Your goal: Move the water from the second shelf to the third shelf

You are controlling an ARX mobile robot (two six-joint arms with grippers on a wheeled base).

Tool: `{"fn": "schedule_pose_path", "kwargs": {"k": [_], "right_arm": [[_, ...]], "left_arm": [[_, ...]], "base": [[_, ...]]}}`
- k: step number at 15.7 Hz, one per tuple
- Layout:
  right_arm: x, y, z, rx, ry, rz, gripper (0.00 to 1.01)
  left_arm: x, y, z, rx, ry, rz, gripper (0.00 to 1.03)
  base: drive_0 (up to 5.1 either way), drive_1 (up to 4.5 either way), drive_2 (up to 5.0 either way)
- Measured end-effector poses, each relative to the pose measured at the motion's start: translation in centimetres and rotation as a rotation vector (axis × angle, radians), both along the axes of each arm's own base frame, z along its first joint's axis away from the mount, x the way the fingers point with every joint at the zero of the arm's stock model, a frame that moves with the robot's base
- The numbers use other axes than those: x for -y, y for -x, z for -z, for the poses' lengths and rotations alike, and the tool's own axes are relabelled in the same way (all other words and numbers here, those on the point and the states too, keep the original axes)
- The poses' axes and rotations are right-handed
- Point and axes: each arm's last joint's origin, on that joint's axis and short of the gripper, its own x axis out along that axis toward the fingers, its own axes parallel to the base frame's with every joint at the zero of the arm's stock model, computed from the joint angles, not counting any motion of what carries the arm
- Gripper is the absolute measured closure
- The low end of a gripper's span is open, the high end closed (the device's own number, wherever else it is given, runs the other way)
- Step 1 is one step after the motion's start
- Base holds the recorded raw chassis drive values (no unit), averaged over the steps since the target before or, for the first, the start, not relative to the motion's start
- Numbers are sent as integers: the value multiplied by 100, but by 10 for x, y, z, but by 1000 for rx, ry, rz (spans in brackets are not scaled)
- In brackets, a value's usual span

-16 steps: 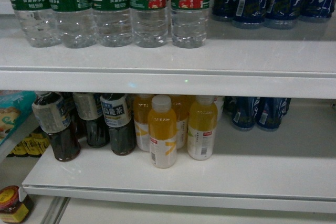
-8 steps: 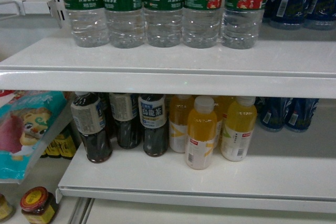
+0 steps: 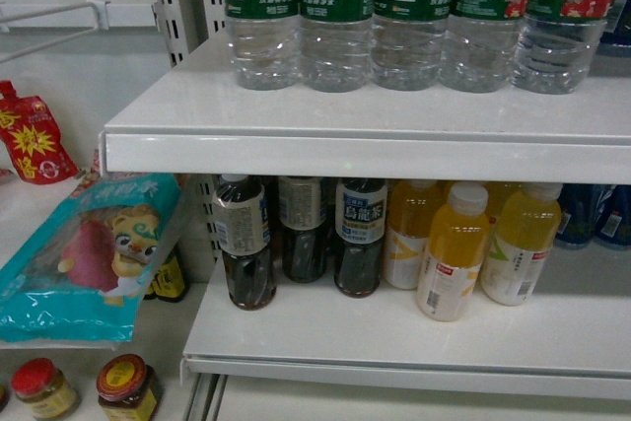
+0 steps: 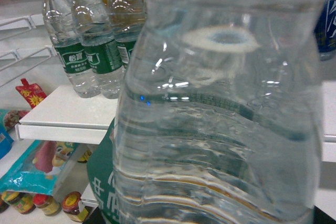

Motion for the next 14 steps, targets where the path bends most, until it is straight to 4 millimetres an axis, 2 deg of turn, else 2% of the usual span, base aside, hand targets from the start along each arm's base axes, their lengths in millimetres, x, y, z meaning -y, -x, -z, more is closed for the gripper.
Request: {"fn": "schedule_pose_path", "kwargs": {"k": [8, 14], "right_arm": [[0, 0, 0, 1, 0, 0, 60], [0, 0, 0, -1, 1, 6, 60]], "left_arm": [[0, 0, 0, 0, 0, 0, 5], [0, 0, 0, 0, 0, 0, 5]], "base": [[-323, 152, 152], [0, 0, 0]]}}
